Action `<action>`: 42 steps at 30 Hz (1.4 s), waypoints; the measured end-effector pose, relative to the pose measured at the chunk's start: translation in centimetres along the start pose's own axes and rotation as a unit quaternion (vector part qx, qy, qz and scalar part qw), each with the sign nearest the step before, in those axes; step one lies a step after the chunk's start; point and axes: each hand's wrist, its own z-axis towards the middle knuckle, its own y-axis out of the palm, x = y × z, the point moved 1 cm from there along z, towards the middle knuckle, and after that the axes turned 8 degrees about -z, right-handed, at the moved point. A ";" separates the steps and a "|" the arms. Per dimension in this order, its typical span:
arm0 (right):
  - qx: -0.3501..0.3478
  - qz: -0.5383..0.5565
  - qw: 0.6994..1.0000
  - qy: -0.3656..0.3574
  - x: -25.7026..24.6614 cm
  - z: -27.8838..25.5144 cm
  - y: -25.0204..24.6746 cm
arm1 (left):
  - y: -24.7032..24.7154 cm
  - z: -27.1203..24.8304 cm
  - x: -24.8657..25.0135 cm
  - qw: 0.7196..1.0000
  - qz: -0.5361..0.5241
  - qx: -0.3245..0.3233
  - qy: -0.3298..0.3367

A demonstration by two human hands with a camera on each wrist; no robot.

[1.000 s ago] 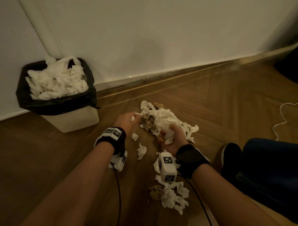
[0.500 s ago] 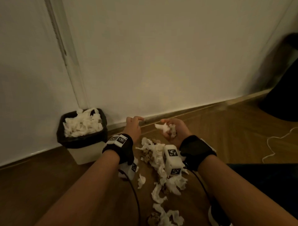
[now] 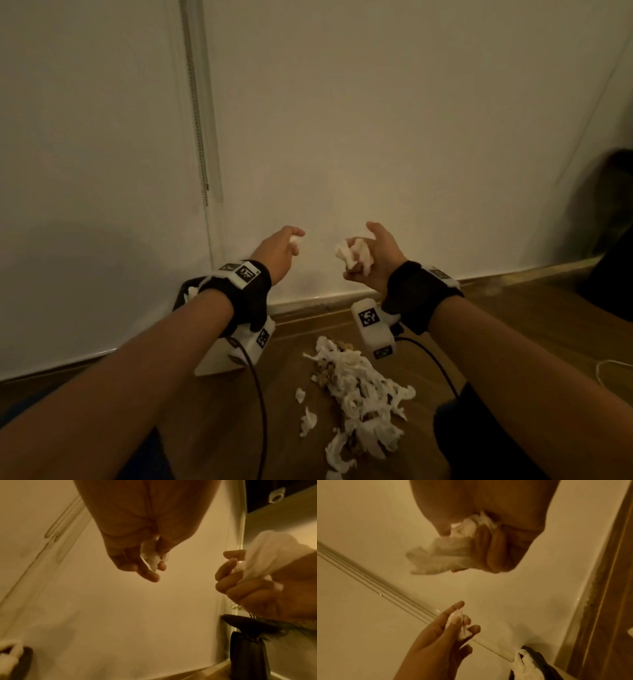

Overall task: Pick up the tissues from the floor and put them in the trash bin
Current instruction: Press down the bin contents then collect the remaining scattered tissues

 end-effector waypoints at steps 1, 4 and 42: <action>-0.012 0.029 1.000 0.004 -0.3 0.0 0.3 | -0.7 -0.1 0.0 1.000 0.028 -0.001 0.002; -0.052 0.006 0.998 0.027 -0.5 0.0 1.5 | -2.1 -0.8 -0.3 1.000 0.019 0.003 -0.014; -0.097 -0.467 0.877 0.068 18.7 22.2 14.5 | -0.2 -1.0 -28.1 0.957 0.184 -0.077 -0.210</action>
